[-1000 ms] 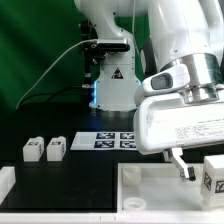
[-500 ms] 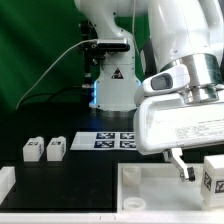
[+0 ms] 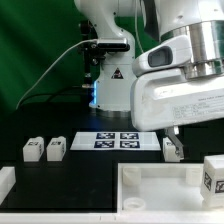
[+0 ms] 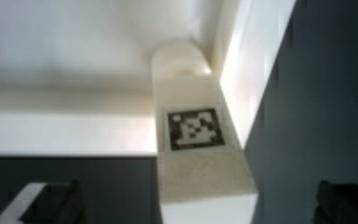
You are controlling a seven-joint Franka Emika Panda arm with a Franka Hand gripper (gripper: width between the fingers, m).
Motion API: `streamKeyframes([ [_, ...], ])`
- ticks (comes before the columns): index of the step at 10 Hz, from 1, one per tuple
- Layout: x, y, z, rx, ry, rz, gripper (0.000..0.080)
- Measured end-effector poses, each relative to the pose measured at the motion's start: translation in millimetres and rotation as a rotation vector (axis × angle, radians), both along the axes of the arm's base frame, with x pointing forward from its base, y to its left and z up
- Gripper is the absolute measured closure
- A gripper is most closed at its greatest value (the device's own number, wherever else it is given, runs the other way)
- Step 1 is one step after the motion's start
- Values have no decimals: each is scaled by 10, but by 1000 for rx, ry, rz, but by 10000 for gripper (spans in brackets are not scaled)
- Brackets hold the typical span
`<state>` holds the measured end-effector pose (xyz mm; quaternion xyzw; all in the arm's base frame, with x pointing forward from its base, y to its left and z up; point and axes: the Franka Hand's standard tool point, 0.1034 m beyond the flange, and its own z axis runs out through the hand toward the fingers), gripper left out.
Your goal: Assemble one leg
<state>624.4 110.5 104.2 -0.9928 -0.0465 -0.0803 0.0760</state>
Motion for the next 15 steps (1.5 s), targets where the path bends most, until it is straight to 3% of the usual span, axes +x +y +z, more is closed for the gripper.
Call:
streamKeyframes([
  [3,72,82,-95,25,293,6,150],
  [4,153,116,-161,31,320,9,150],
  [10,241,105,-235,31,257,22,178],
  [11,240,105,-237,31,257,22,349],
  [12,242,99,-238,30,257,22,349],
  [13,244,88,-239,30,257,20,490],
  [15,273,70,-250,30,234,-15,489],
])
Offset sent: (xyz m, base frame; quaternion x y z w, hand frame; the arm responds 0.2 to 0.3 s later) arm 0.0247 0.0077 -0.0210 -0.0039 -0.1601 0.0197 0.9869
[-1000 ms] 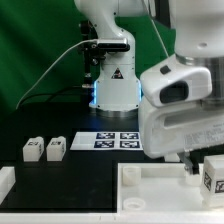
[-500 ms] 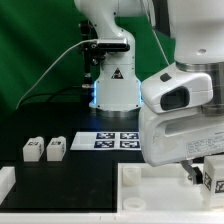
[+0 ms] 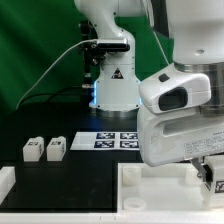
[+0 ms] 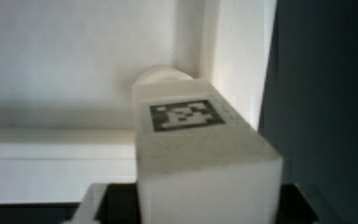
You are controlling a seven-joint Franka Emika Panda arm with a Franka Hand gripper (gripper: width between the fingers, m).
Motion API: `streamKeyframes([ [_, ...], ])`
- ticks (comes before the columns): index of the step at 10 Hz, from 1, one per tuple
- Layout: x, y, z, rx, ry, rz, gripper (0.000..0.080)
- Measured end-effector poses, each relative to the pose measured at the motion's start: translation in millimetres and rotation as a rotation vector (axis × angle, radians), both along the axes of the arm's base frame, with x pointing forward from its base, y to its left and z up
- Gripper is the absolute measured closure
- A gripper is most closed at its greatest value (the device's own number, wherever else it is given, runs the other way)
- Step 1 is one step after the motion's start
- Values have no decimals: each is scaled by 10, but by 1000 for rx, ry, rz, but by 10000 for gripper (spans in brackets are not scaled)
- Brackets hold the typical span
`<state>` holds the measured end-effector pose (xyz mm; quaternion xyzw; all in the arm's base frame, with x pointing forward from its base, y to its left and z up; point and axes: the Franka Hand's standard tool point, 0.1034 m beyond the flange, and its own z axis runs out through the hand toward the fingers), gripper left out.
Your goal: Assemble one leg
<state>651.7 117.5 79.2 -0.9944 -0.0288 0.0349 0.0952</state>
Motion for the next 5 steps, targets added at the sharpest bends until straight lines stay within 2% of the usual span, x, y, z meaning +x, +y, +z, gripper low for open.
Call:
streamKeyframes([
  [2,-23,-14,3,-4,-90,-88,490],
  [4,-40,-76,1,-7,-106,-445,490],
  [5,-44,-109,-2,17,-91,-584,489],
])
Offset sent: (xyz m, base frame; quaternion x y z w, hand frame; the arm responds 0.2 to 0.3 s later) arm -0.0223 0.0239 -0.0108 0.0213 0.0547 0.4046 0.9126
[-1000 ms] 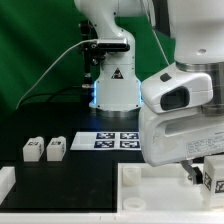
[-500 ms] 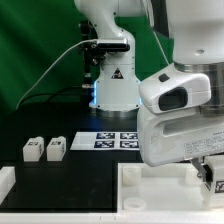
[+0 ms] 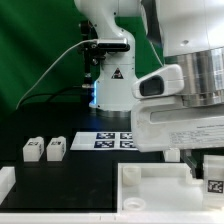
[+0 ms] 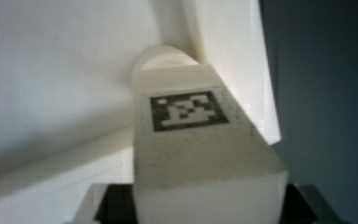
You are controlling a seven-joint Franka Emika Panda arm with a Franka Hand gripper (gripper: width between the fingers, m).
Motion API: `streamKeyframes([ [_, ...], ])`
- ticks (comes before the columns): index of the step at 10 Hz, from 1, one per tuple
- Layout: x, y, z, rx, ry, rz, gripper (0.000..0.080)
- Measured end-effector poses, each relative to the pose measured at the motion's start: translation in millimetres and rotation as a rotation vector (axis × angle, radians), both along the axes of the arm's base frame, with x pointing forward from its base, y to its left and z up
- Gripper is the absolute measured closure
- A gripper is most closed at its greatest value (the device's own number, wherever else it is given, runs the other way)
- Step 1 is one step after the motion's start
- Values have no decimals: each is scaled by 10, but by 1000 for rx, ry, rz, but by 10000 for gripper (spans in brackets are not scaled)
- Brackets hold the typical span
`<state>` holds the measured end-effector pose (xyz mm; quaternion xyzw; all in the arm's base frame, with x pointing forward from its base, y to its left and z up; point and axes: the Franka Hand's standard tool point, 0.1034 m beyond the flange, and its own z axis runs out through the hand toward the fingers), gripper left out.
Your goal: Assemble one leg
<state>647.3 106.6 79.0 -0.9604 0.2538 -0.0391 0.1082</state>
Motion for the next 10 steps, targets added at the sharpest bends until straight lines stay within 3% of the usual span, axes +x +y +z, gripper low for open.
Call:
streamKeyframes([
  [2,-37,-49,2,62,56,-274,488],
  [4,-52,-55,-2,77,88,-412,486],
  [8,-183,-28,-11,205,122,-1012,485],
  [10,-193,-20,-8,204,119,-984,480],
])
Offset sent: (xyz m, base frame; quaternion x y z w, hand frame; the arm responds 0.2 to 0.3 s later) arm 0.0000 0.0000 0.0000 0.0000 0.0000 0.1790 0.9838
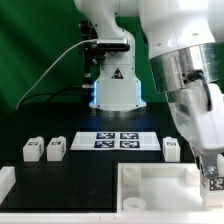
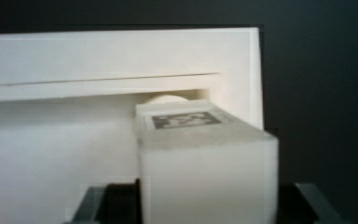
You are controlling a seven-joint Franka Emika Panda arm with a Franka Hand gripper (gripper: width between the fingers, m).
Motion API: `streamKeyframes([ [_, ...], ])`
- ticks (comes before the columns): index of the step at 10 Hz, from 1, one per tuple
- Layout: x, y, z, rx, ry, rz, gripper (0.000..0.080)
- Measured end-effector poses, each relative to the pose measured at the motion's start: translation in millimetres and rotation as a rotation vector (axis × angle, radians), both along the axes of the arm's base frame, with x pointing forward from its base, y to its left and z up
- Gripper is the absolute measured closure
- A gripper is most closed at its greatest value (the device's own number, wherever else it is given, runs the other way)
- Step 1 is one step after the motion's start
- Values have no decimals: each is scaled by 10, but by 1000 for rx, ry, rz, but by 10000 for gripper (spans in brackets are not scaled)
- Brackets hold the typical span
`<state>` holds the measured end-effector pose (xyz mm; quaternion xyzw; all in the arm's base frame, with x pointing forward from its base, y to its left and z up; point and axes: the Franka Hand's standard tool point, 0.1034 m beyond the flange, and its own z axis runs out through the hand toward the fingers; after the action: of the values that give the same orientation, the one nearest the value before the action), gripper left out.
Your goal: Assemble one leg
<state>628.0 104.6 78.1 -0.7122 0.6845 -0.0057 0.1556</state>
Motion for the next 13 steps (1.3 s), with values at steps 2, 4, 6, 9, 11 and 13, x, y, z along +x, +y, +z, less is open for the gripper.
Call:
streamKeyframes([
  [2,-1,16,-4,-23,-15,93,290],
  [4,9,148,62,-88,-31,515,169],
  [6,102,155,126,-134,-59,721,151],
  [9,107,66,94,-214,-67,1191,150],
  [11,186,70,97,-253,-97,1368,150],
  [13,180,73,91,-244,-84,1312,278],
])
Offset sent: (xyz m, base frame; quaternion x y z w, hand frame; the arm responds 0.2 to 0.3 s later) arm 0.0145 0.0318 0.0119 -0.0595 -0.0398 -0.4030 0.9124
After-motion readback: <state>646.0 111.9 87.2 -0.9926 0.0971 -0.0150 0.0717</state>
